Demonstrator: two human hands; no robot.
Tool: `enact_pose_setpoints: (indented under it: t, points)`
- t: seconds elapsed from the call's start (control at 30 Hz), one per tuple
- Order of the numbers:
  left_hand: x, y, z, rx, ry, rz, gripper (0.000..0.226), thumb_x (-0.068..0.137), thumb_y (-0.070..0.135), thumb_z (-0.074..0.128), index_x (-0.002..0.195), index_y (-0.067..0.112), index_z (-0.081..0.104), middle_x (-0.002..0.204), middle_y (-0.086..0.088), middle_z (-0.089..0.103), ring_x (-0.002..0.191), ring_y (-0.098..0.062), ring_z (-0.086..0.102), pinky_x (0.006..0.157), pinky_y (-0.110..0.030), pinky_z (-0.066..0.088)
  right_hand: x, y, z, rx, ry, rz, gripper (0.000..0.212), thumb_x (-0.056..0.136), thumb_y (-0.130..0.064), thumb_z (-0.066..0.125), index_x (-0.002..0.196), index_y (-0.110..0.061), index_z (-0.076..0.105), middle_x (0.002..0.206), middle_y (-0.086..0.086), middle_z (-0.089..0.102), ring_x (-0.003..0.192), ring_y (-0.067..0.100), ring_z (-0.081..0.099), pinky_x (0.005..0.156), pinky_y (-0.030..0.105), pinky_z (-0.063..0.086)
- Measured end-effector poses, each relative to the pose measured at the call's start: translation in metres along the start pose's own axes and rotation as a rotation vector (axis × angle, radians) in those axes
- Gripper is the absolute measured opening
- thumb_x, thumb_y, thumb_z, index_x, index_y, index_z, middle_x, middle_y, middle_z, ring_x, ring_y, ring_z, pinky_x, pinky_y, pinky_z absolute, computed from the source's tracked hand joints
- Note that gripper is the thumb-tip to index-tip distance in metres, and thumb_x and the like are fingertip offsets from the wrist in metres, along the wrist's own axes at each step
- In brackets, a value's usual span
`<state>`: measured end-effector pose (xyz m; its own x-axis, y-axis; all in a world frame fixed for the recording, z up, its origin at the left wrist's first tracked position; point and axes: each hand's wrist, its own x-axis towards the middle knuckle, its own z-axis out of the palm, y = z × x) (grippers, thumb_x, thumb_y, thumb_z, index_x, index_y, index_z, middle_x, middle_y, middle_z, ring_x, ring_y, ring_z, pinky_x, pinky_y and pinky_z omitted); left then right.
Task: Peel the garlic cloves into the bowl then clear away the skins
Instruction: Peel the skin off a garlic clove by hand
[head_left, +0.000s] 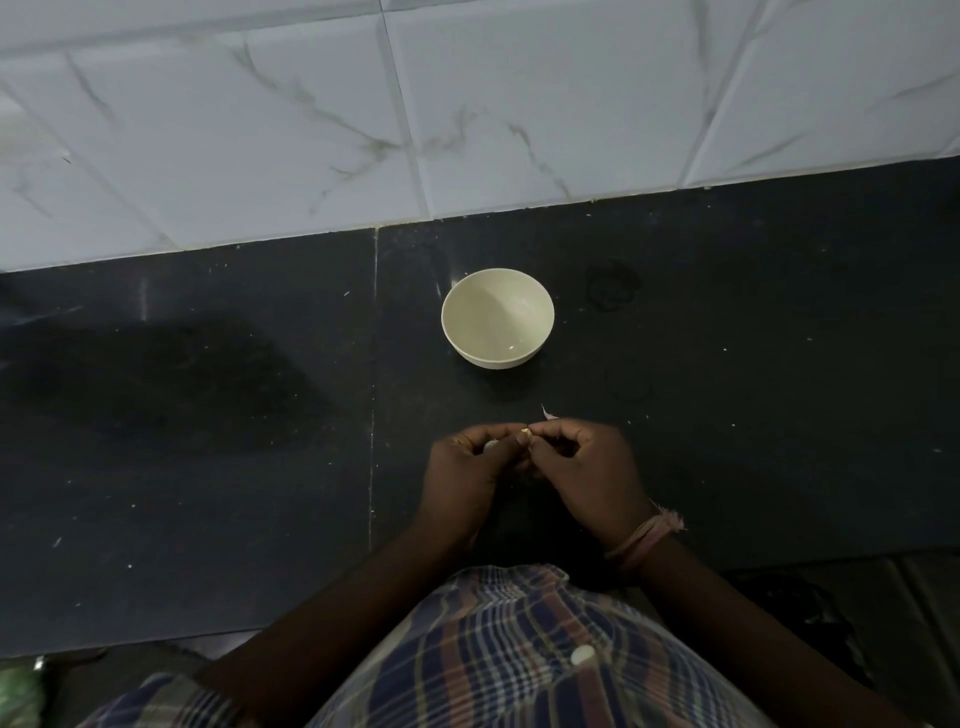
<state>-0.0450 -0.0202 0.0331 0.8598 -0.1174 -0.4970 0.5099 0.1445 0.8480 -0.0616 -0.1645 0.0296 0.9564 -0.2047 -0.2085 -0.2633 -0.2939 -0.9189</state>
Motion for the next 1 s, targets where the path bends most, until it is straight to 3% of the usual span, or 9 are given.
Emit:
enact_pose_setpoints:
  t: [0.23,0.37,0.43,0.6,0.87,1.0]
  points:
    - [-0.001,-0.003,0.001,0.071,0.001,0.017,0.014,0.095,0.006,0.066,0.103,0.004,0.077,0.093,-0.015,0.078,0.089,-0.027,0.075,0.082,-0.038,0.061,0.000,-0.005,0.005,-0.195,-0.020,-0.011,0.013,0.089,-0.019,0.069,0.099,-0.018,0.079,0.082,-0.007,0.076,0.073,0.000,0.069,0.069,0.016,0.054]
    - [0.002,-0.003,0.000,0.154,-0.019,0.060,0.014,0.095,0.012,0.068,0.103,0.012,0.079,0.095,-0.010,0.079,0.093,-0.031,0.075,0.086,-0.047,0.061,0.002,-0.009,0.007,-0.285,0.020,-0.014,0.012,0.090,-0.020,0.067,0.096,-0.015,0.076,0.081,-0.006,0.072,0.068,-0.001,0.061,0.061,0.006,0.043]
    - [0.002,0.000,0.001,0.173,-0.037,0.080,0.013,0.095,0.013,0.068,0.102,0.013,0.079,0.094,-0.010,0.079,0.093,-0.032,0.075,0.086,-0.047,0.061,0.001,-0.012,0.007,-0.285,0.042,-0.012,0.012,0.090,-0.020,0.067,0.097,-0.015,0.076,0.080,-0.007,0.069,0.069,-0.001,0.060,0.062,0.007,0.043]
    - [0.003,0.005,0.002,0.183,-0.078,0.112,0.013,0.095,0.011,0.068,0.101,0.012,0.079,0.095,-0.010,0.079,0.093,-0.032,0.075,0.082,-0.044,0.060,-0.001,-0.017,0.005,-0.307,0.069,-0.010,0.015,0.091,-0.021,0.065,0.099,-0.014,0.075,0.086,0.000,0.074,0.078,0.012,0.067,0.073,0.032,0.055]
    - [0.005,0.002,0.000,0.141,-0.194,0.088,0.017,0.099,0.015,0.063,0.102,0.007,0.078,0.099,-0.020,0.076,0.088,-0.027,0.068,0.083,-0.043,0.053,-0.003,-0.011,0.014,-0.386,0.106,-0.039,0.012,0.092,-0.018,0.061,0.089,-0.010,0.070,0.080,0.002,0.065,0.075,0.015,0.057,0.067,0.027,0.036]
    - [0.009,0.000,0.000,0.145,-0.190,0.090,0.016,0.099,0.016,0.064,0.100,0.009,0.078,0.098,-0.020,0.076,0.088,-0.027,0.068,0.085,-0.045,0.053,-0.001,-0.011,0.014,-0.403,0.093,-0.037,0.013,0.093,-0.018,0.060,0.090,-0.010,0.070,0.082,0.002,0.064,0.076,0.016,0.057,0.067,0.027,0.036]
